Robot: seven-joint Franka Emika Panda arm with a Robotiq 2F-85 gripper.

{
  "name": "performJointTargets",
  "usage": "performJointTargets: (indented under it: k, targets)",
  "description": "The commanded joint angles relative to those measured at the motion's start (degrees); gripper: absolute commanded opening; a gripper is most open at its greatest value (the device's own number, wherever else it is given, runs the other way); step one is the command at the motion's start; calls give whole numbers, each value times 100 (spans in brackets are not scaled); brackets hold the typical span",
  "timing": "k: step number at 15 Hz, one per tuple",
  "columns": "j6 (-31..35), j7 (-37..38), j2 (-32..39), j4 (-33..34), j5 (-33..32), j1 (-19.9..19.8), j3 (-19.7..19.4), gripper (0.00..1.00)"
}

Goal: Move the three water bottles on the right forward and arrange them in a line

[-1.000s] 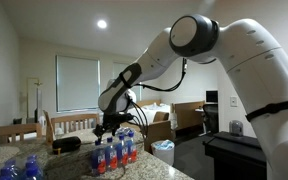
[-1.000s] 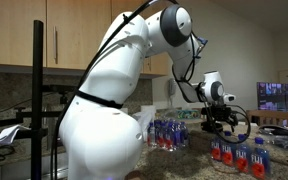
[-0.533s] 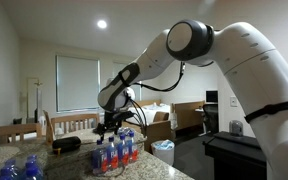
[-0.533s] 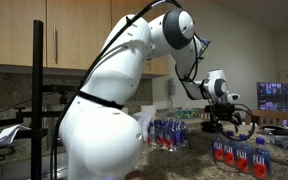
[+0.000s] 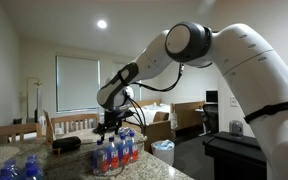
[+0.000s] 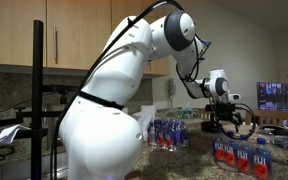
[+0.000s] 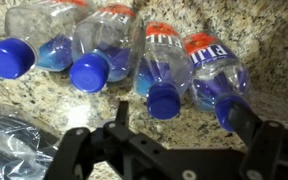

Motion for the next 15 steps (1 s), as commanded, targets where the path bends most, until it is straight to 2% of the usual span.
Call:
performJointTargets:
  k: [1,8,9,10,11,12,13,14,15]
  targets:
    - [-147,-37,15,101,86,-62,1,100]
    - [-268,-114,61,153,128,-166,-19,100]
    - [-341,-140,88,180,128,-176,-15,85]
    - [-438,-142,121,213,113,-178,-20,81]
    - [-525,-152,148,243,100,-180,-22,89]
    - [-591,-173,180,277,110,-189,-14,67]
    - [-654,-184,210,314,110,-192,-10,73]
    - [-712,-186,248,364,105,-188,-9,55]
    - [-759,-173,293,423,100,-182,-10,48]
